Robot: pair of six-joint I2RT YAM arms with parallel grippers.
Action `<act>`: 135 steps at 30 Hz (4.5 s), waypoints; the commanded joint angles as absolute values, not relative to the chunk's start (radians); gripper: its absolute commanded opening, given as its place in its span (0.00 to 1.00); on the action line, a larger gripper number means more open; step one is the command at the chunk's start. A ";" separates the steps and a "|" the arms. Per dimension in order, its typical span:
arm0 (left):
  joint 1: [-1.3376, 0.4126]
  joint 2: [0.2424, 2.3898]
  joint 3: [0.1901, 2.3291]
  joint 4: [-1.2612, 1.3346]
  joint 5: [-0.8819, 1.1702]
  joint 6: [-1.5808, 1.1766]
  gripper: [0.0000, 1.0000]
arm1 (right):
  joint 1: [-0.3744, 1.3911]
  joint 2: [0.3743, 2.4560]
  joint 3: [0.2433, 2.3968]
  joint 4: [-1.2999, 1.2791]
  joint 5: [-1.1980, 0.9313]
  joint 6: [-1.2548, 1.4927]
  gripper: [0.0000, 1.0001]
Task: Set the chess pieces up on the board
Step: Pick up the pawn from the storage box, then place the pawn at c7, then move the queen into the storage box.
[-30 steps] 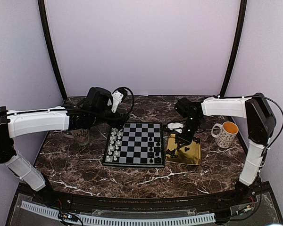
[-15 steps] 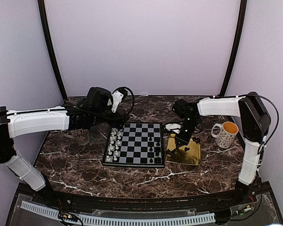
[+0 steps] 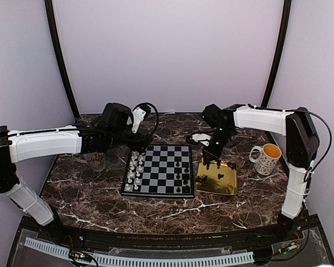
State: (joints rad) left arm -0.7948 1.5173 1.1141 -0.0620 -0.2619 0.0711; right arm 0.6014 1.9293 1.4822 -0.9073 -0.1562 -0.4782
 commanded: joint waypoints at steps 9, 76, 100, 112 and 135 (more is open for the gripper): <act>-0.796 1.503 1.147 -0.079 -0.258 0.074 0.90 | 0.625 2.079 1.785 -0.935 -0.189 -0.477 0.05; -0.796 1.483 1.150 -0.084 -0.270 0.097 0.90 | 0.736 2.360 2.067 -0.986 -0.156 -0.485 0.14; -0.796 1.499 1.128 -0.040 -0.234 0.061 0.87 | 0.557 1.808 1.465 -0.825 -0.183 -0.477 0.22; -0.796 1.530 1.138 -0.045 -0.192 0.073 0.87 | 0.524 1.642 1.123 -0.720 -0.095 -0.503 0.23; -0.796 1.555 1.149 -0.059 -0.175 0.074 0.87 | 0.543 1.745 1.217 -0.659 -0.117 -1.068 0.28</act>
State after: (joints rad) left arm -0.7948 1.5539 1.1271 -0.0589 -0.1902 0.0746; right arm 0.5274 1.7939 1.2388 -0.6800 -0.1104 -0.7906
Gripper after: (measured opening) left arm 0.866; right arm 0.281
